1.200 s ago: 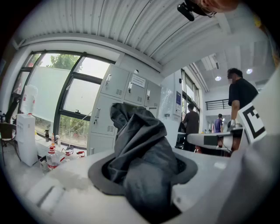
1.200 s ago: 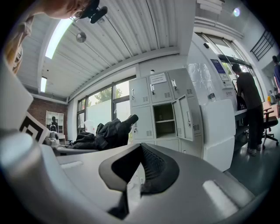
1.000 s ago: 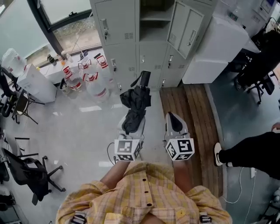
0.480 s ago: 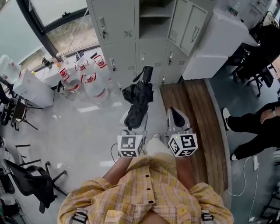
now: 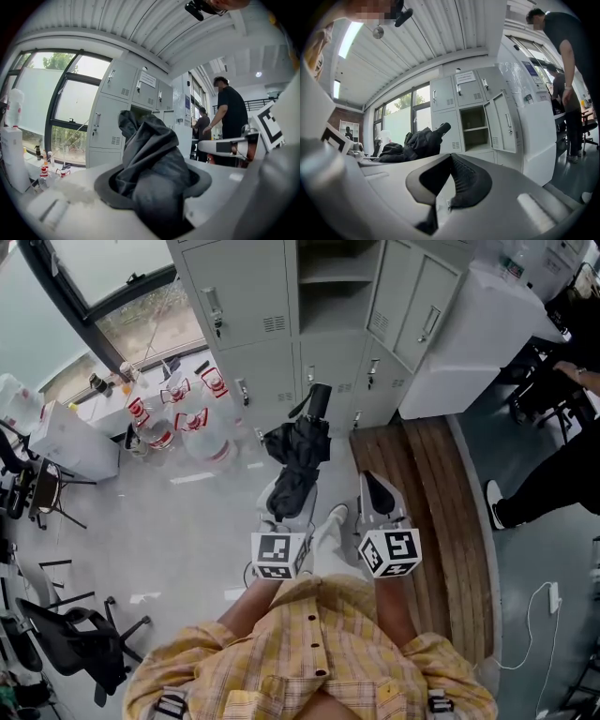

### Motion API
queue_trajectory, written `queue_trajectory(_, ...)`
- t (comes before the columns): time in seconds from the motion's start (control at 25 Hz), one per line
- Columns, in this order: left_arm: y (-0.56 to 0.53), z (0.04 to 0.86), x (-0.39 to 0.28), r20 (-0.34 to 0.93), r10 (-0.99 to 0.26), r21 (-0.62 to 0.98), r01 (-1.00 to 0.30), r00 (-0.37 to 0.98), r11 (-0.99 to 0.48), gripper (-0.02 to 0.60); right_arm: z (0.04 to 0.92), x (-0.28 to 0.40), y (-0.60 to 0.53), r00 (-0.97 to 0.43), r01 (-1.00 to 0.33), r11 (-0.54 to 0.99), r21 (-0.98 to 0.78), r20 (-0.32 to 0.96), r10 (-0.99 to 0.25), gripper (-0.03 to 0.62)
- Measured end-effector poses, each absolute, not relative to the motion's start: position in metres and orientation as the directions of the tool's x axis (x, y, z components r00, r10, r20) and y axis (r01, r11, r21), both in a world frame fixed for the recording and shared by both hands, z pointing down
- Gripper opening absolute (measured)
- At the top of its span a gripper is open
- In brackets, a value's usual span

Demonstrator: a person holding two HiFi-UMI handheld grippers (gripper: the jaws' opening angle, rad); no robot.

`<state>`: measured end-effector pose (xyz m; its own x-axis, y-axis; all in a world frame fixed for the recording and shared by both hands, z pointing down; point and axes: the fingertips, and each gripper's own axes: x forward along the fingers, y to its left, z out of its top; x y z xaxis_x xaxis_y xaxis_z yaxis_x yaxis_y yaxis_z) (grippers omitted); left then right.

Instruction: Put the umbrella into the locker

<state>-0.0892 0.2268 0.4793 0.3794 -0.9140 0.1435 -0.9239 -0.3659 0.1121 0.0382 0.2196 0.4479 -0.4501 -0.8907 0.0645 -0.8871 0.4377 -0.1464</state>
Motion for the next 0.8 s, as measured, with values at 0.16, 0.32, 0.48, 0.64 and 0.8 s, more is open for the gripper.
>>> queue_trajectory(0.16, 0.183, 0.481, -0.088, 0.134, -0.916, 0.117, -0.924, 0.378, -0.364, 0.238, 0.448, 0.037, 0.175, -0.456, -0.885, 0.444, -0.141, 0.068, -0.887, -0.003)
queue_trajectory(0.32, 0.139, 0.481, -0.085, 0.141, -0.916, 0.128, -0.924, 0.375, -0.359, 0.238, 0.445, 0.039, 0.132, -0.461, -0.883, 0.449, -0.139, 0.068, -0.885, -0.003)
queue_trajectory(0.48, 0.094, 0.476, -0.08, 0.147, -0.918, 0.133, -0.927, 0.368, -0.35, 0.238, 0.438, 0.045, 0.09, -0.468, -0.88, 0.456, -0.134, 0.072, -0.881, -0.003)
queue_trajectory(0.64, 0.053, 0.469, -0.073, 0.145, -0.921, 0.128, -0.93, 0.362, -0.345, 0.238, 0.432, 0.053, 0.049, -0.472, -0.878, 0.461, -0.128, 0.07, -0.879, -0.003)
queue_trajectory(0.8, 0.012, 0.466, -0.067, 0.145, -0.924, 0.132, -0.933, 0.352, -0.335, 0.238, 0.432, 0.06, 0.009, -0.479, -0.874, 0.467, -0.134, 0.075, -0.874, -0.002)
